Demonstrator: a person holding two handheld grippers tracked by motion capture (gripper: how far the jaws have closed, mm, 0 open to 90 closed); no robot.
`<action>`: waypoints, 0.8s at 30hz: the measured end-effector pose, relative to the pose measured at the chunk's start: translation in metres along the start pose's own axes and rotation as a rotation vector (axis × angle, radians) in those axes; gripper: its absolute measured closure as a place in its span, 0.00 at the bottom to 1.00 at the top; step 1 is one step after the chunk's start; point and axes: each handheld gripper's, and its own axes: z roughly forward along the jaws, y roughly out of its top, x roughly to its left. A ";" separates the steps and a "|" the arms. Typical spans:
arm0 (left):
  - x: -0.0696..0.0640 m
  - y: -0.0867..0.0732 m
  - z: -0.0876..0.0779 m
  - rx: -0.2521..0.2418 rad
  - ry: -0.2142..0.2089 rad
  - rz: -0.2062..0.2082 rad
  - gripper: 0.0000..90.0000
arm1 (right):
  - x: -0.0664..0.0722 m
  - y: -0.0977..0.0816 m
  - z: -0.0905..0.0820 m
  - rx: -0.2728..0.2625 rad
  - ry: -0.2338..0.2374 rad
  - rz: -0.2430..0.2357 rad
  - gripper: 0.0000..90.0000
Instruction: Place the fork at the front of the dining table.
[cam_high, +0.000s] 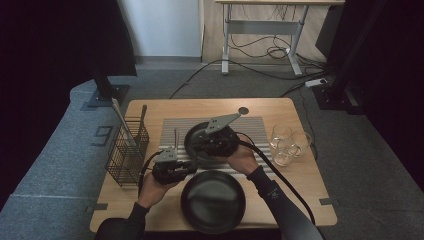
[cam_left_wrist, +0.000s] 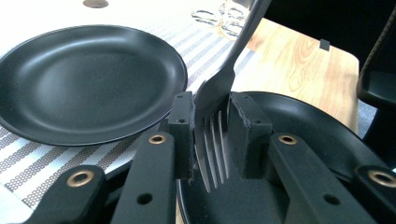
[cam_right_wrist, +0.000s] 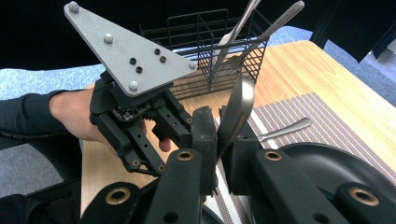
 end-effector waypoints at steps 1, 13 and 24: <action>0.000 0.000 0.000 0.003 0.004 -0.003 0.82 | 0.000 0.000 0.001 0.003 0.001 -0.002 0.94; 0.004 -0.004 -0.005 -0.026 0.025 -0.032 0.93 | -0.002 -0.002 -0.001 0.004 -0.004 0.007 0.90; 0.001 -0.006 -0.008 -0.033 0.118 -0.031 0.99 | -0.008 -0.012 -0.002 -0.017 -0.025 0.055 0.87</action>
